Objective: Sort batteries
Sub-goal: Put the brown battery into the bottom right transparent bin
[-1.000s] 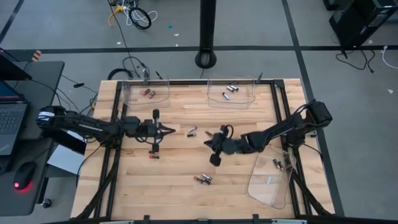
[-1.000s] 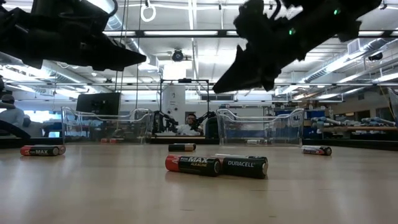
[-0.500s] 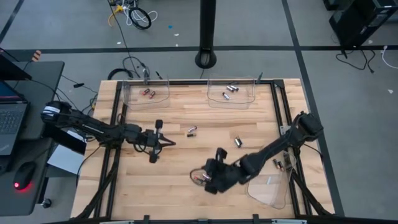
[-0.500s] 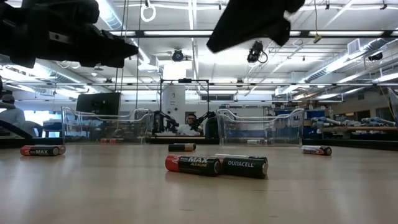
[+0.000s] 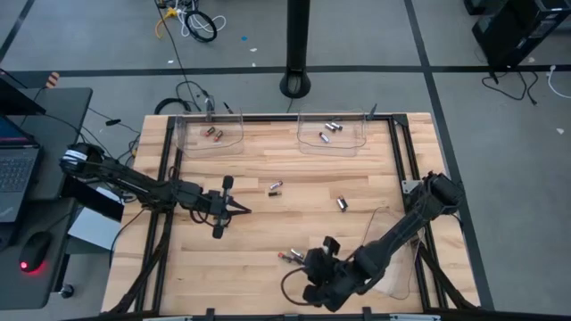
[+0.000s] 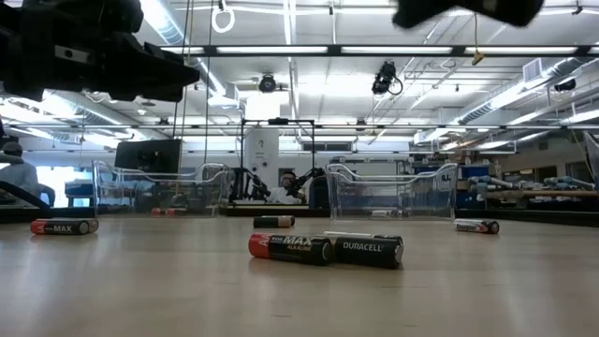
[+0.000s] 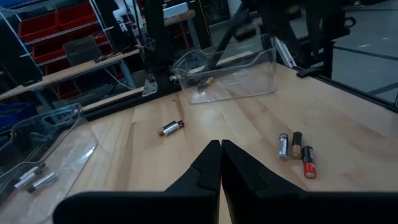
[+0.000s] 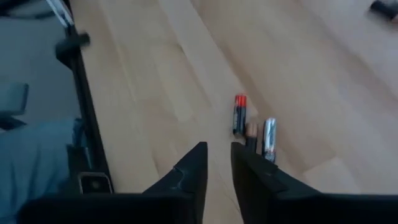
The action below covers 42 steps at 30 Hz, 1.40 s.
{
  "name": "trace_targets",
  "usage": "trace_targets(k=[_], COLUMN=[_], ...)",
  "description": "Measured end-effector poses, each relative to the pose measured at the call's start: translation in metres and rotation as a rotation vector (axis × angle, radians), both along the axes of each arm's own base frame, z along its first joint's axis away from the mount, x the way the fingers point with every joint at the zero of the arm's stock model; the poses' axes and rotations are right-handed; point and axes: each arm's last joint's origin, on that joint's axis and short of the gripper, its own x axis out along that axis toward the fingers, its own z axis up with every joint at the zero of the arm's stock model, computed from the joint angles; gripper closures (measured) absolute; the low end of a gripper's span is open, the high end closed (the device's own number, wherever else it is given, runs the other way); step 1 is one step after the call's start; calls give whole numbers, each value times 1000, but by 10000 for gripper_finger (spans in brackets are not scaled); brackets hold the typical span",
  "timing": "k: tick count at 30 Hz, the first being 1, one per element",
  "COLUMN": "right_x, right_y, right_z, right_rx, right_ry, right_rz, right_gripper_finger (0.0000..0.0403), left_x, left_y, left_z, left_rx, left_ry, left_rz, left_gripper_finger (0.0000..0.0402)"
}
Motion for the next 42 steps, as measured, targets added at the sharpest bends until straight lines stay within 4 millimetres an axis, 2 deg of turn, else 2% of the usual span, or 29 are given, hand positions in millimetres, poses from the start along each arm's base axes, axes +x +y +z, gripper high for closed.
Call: trace_targets(k=[8,16,21,33,42], right_x=[18,23,27,27,19], right_y=[10,10,4,5,-2], right_z=[-52,-89,-86,-87,-104], right_rx=[-31,-87,-121,-112,-103], right_ry=[81,157,127,124,142], right_rz=[48,28,0,-6,-47], right_gripper_finger=[277,268,269,270,271], left_x=[0,0,0,0,0], left_y=[0,0,0,0,0], left_z=[0,0,0,-1,-1], left_rx=[-2,-1,-5,-14,-17], left_ry=[-1,0,1,8,8], left_rz=[5,7,7,8,8], left_gripper_finger=[383,383,383,383,383])
